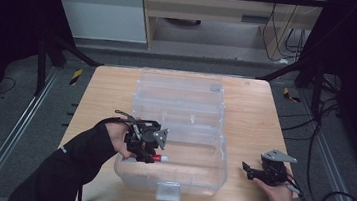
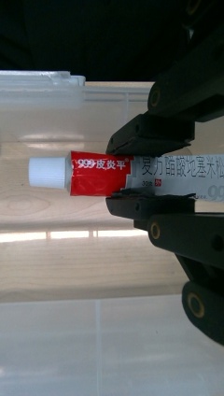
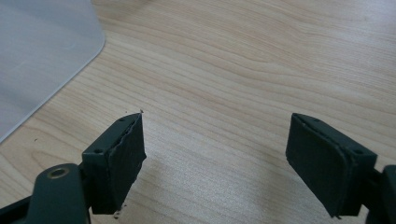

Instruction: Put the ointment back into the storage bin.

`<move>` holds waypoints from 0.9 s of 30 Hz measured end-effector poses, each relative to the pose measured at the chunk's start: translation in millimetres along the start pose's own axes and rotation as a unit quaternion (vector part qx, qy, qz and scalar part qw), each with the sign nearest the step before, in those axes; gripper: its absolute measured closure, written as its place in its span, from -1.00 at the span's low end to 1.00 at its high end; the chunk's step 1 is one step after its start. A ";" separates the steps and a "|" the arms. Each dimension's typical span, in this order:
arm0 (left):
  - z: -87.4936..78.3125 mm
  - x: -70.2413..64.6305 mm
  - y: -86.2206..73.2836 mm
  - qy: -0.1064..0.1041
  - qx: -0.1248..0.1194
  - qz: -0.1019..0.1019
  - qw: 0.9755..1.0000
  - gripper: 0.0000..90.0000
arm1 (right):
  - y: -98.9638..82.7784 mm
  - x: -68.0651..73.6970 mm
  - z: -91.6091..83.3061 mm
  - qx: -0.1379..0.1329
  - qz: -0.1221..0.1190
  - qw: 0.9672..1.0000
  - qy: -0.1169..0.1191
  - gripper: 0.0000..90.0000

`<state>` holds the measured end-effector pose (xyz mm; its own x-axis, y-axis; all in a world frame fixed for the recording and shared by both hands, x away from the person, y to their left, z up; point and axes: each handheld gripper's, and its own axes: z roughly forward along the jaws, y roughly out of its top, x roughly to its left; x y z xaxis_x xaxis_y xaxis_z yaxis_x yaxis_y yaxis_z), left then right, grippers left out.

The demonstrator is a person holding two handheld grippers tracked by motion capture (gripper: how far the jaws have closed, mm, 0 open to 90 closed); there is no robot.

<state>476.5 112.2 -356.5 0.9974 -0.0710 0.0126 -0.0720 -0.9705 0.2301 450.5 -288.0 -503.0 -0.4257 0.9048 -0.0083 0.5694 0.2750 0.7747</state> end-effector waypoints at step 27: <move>56.3 4.6 -10.7 -0.022 0.024 -0.026 0.999 0.56 | -1.0 1.3 2.0 0.002 -0.013 1.000 0.002 -0.56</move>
<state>481.6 109.3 -413.7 0.9987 -0.0296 -0.0417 -0.0216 -0.9832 0.1815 450.8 -286.5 -505.0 -0.4434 0.8959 -0.0252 0.5607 0.2992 0.7721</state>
